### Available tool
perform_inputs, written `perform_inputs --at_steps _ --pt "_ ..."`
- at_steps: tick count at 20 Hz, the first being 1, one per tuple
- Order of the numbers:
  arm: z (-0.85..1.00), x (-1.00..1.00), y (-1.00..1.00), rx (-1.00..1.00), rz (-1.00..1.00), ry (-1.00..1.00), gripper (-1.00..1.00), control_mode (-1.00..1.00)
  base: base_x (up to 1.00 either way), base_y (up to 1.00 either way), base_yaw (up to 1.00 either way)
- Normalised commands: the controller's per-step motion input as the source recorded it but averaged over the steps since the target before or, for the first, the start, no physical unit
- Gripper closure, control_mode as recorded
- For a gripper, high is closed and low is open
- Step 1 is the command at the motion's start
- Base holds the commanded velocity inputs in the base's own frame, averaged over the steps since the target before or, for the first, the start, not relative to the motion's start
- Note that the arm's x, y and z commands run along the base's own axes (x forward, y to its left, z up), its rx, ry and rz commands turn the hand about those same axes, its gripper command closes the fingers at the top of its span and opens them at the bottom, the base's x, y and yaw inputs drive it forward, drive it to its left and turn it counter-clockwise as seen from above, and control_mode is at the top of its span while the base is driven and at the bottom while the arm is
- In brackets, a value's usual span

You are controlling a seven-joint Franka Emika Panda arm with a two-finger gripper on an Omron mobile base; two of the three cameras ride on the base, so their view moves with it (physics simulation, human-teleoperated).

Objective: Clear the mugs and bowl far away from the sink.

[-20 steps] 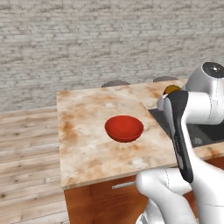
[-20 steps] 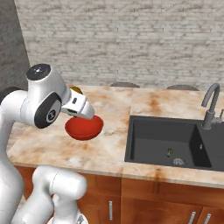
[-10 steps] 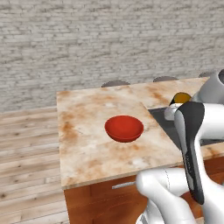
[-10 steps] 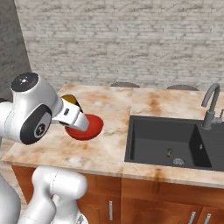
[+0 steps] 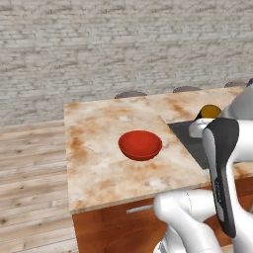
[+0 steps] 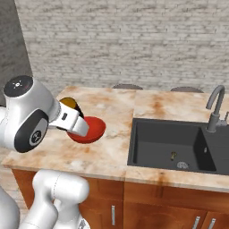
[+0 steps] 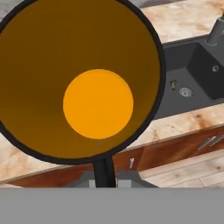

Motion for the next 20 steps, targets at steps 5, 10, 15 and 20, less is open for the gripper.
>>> perform_inputs --at_steps 5,10,15,20 --pt "0.0 0.0 -0.01 0.0 -0.01 0.0 1.0 1.0 0.0 -0.13 -0.41" --pt "0.0 0.0 0.0 0.0 0.0 0.0 1.0 1.0 0.0 0.0 -0.99" --pt "0.0 0.0 0.0 0.0 0.0 0.0 1.0 1.0 0.0 0.0 -1.0" --pt "0.0 0.0 0.0 0.0 0.0 0.0 1.0 1.0 0.0 0.0 -1.0"
